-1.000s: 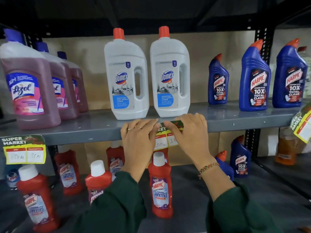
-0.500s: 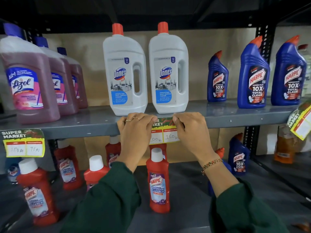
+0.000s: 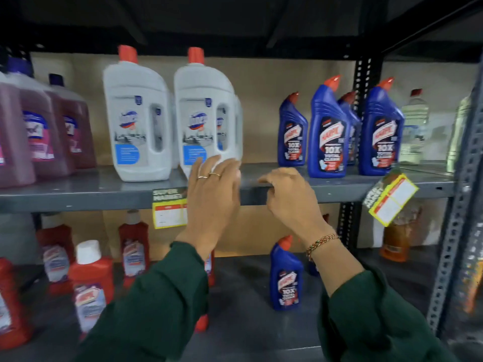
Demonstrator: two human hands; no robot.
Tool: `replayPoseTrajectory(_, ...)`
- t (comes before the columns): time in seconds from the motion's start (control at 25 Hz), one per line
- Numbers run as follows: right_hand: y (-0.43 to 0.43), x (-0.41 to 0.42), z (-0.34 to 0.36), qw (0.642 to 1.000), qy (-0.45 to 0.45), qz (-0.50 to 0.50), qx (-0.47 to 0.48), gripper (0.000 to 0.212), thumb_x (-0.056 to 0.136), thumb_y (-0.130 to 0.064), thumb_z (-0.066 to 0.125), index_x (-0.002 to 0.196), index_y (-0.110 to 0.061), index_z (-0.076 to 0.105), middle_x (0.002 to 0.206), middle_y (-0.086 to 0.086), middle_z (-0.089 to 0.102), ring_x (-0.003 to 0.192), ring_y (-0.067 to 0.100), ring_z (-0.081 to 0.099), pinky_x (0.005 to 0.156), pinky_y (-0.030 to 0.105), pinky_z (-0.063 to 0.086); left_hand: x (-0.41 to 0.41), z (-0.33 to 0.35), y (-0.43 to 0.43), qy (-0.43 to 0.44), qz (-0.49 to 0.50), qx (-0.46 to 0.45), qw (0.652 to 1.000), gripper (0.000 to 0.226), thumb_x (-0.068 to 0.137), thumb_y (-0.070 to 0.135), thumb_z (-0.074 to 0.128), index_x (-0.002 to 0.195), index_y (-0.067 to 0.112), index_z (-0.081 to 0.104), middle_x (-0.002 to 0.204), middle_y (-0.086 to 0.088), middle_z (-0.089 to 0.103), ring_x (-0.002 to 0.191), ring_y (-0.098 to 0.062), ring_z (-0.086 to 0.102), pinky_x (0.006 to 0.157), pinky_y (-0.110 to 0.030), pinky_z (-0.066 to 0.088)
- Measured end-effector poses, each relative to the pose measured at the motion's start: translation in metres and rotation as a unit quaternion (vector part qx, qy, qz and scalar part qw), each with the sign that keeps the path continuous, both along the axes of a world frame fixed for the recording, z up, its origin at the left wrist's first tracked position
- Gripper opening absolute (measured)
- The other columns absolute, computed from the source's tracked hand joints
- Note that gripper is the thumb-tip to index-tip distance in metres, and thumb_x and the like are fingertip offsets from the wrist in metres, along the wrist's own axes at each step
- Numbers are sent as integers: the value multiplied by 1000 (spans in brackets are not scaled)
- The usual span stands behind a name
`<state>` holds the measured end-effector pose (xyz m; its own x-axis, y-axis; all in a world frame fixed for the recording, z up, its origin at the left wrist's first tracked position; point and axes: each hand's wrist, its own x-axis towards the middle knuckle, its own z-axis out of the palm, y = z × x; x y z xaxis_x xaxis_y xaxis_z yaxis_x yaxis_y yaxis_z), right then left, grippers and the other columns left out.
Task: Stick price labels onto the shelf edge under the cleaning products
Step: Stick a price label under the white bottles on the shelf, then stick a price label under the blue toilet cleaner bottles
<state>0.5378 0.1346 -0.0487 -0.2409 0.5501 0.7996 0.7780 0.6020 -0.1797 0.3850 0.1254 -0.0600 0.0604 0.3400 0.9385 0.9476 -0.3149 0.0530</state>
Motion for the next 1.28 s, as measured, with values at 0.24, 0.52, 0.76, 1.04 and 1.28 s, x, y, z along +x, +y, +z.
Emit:
replayPoseTrajectory(0.24, 6, 134, 16, 952, -174, -250, -34, 27, 81, -2, 50, 107, -3, 57, 120, 16, 57, 132, 39, 22, 108, 59, 16, 147, -6, 37, 92, -48, -72, 992, 24, 79, 14, 46, 93, 3, 63, 87, -17, 70, 85, -33, 63, 83, -43, 45)
replayPoseTrajectory(0.52, 24, 214, 16, 978, -145, -146, 20, 9, 80, 1, 54, 85, 0, 63, 91, 21, 63, 92, 37, 54, 71, 41, 46, 218, -21, 49, -11, -83, -54, 995, 34, 85, 38, 42, 104, 22, 65, 104, -3, 71, 104, -25, 57, 94, -38, 19)
replayPoseTrajectory(0.76, 42, 250, -4, 996, -30, 52, -65, 4, 80, -8, 64, 83, -8, 67, 84, 11, 67, 79, 21, 54, 70, 25, 38, 234, -22, 54, -37, -136, -90, 986, 15, 82, 36, 61, 87, 23, 68, 113, 2, 67, 115, -19, 49, 96, -33, 13)
replayPoseTrajectory(1.04, 53, 258, -23, 999, -37, 32, -1, 13, 85, -14, 60, 84, -4, 69, 81, 15, 65, 84, 26, 53, 88, 34, 41, 234, -22, 56, 47, -81, -114, 989, 21, 78, 33, 69, 70, 13, 69, 118, -2, 65, 115, -27, 50, 98, -41, 20)
replayPoseTrajectory(1.28, 54, 251, -29, 997, -36, -3, 64, 14, 72, -10, 73, 62, -3, 65, 61, 14, 65, 66, 26, 58, 88, 41, 48, 237, -29, 57, 76, -57, -70, 993, 35, 85, 38, 48, 68, 13, 64, 116, -2, 66, 109, -24, 53, 96, -41, 27)
